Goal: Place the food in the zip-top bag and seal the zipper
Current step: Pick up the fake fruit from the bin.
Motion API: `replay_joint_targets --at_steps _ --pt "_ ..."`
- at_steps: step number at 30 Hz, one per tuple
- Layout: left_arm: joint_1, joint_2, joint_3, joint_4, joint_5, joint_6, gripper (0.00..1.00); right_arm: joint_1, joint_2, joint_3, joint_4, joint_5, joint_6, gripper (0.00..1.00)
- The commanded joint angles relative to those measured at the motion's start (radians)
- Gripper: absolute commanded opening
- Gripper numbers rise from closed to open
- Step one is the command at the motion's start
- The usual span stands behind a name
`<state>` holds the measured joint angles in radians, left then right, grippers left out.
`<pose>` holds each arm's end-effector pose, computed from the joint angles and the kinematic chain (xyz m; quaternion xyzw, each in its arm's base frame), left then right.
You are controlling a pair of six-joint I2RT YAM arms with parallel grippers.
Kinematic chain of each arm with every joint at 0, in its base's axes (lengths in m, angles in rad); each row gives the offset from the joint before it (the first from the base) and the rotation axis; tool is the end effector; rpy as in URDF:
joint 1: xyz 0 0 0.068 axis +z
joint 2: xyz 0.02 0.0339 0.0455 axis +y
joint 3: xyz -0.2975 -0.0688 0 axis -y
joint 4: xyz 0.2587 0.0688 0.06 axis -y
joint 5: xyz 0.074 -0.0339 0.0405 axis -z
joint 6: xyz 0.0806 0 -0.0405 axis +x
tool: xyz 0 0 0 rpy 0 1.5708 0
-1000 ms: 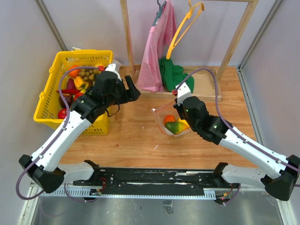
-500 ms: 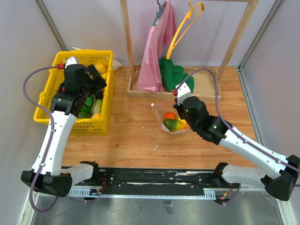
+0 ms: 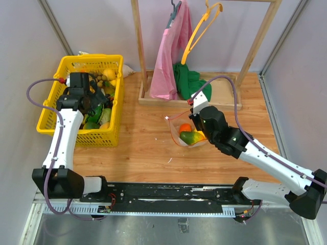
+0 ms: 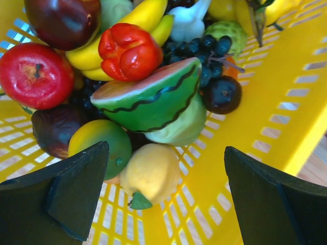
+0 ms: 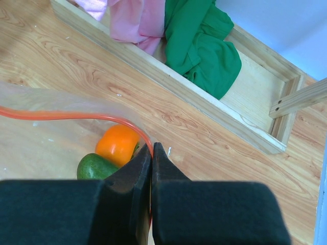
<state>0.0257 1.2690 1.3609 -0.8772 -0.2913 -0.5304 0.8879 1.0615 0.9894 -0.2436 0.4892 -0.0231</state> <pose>0.2899 0.0306 0.3741 -0.3043 0.8637 0.0353 0.4002 0.2031 0.1896 0.3694 -0.2178 0.7679 0.0607 0.5994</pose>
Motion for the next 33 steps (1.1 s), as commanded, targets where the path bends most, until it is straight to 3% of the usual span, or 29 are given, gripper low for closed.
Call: replay_joint_targets --at_steps 1,10,17,24,33 --pt "0.011 0.036 -0.015 -0.048 -0.071 -0.010 0.98 -0.010 -0.018 -0.002 0.030 -0.006 -0.006 0.01" --pt "0.011 0.094 -0.071 -0.124 -0.105 -0.132 0.99 -0.010 -0.017 -0.007 0.035 -0.012 -0.002 0.01" --pt "0.011 0.115 -0.133 -0.122 -0.135 -0.141 0.99 -0.010 -0.025 -0.013 0.040 -0.018 0.002 0.01" --pt "0.011 0.132 -0.171 -0.076 -0.157 -0.138 0.99 -0.010 -0.029 -0.027 0.051 -0.024 0.008 0.01" --pt "0.011 0.135 -0.083 0.003 -0.166 -0.038 0.99 -0.010 -0.037 -0.032 0.054 -0.033 0.009 0.01"
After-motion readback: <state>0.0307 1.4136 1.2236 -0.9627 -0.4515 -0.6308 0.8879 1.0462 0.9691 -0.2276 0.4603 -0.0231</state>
